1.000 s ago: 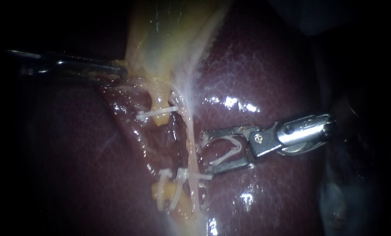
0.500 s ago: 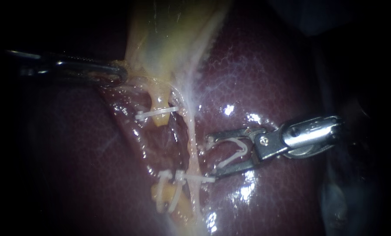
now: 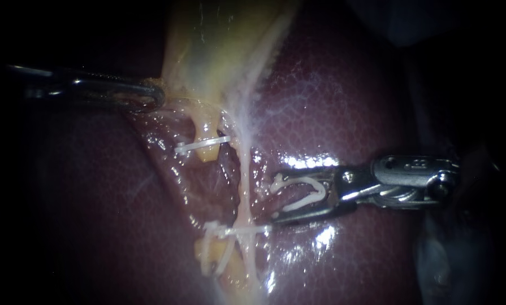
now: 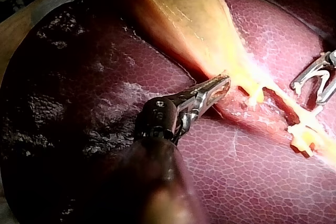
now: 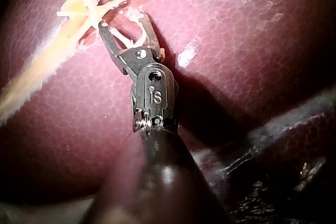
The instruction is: Clipping second clip right tube
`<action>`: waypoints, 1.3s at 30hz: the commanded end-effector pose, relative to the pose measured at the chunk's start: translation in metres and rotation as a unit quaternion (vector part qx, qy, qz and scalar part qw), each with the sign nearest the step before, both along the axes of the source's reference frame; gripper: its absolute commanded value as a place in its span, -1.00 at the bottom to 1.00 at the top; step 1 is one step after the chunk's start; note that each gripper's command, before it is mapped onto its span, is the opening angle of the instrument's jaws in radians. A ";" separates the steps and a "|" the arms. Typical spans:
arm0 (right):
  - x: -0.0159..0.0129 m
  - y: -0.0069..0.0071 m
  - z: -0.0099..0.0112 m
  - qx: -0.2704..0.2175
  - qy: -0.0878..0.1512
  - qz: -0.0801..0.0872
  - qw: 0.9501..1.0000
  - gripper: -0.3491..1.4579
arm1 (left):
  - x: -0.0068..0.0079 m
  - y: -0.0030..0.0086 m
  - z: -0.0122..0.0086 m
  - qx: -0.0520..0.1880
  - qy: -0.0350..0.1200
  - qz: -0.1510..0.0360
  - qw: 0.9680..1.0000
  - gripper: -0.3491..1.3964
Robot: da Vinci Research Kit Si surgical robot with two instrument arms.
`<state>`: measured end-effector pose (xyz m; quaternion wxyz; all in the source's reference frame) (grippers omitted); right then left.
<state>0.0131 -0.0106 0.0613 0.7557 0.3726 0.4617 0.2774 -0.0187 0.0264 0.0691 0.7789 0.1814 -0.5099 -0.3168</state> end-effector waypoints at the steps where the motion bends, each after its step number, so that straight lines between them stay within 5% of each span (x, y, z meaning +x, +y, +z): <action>1: -0.0001 0.0000 -0.0002 0.010 0.001 0.002 1.000 -0.11 | 0.0000 0.0000 0.0000 0.000 0.000 0.000 1.000 -1.00; 14: 0.0000 -0.0002 -0.0004 0.075 0.010 0.018 0.997 -0.13 | 0.0000 0.0000 0.0000 0.000 0.000 0.000 1.000 -1.00; 26: 0.0022 -0.0017 0.0034 0.075 0.013 0.019 0.997 -0.11 | -0.0001 0.0000 0.0000 0.000 0.001 0.001 1.000 -1.00; 39: 0.0056 -0.0025 0.0038 0.148 0.097 0.046 0.983 -0.11 | -0.0002 -0.0001 0.0001 0.000 0.002 0.000 1.000 -1.00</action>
